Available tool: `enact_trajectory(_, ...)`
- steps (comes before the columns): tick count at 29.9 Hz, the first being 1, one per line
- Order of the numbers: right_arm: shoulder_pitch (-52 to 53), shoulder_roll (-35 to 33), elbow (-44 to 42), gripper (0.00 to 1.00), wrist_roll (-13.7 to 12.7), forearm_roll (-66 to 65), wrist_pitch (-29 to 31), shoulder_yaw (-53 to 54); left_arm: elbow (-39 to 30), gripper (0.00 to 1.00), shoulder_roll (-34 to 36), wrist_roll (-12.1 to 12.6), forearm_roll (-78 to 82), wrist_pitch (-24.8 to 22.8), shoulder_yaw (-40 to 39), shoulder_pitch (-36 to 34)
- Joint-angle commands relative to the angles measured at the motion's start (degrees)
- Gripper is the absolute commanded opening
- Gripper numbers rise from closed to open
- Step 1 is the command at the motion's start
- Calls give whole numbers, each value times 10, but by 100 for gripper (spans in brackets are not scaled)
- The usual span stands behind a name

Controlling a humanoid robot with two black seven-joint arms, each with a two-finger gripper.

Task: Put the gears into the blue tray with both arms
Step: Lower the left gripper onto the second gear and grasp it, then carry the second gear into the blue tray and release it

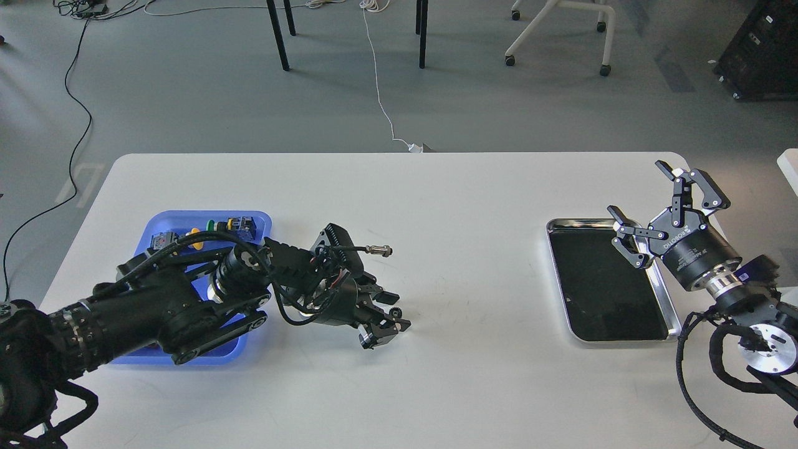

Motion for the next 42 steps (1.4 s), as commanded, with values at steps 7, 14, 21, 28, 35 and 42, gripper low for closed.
enact_trajectory(7, 0, 0, 0, 99, 0, 0, 1, 0, 5, 11, 3, 0, 0, 0, 0, -1)
enact_trajectory(14, 0, 0, 0, 99, 0, 0, 0, 0, -4, 11, 23, 0, 0, 0, -8, -17)
enact_trajectory(21, 0, 0, 0, 99, 0, 0, 0, -1, -49, 12, 108, 0, 0, -1, -9, -72)
enact_trajectory(28, 1, 0, 1, 99, 0, -1, 1, -1, -87, 13, 243, 0, 0, 0, -8, -68)
enact_trajectory(35, 0, 1, 2, 99, 0, -1, 1, -2, -81, 14, 323, 0, 0, 1, -10, -25)
enact_trajectory(42, 0, 1, 3, 99, 0, -1, 0, -2, -59, 16, 329, 0, 0, 3, -22, 12)
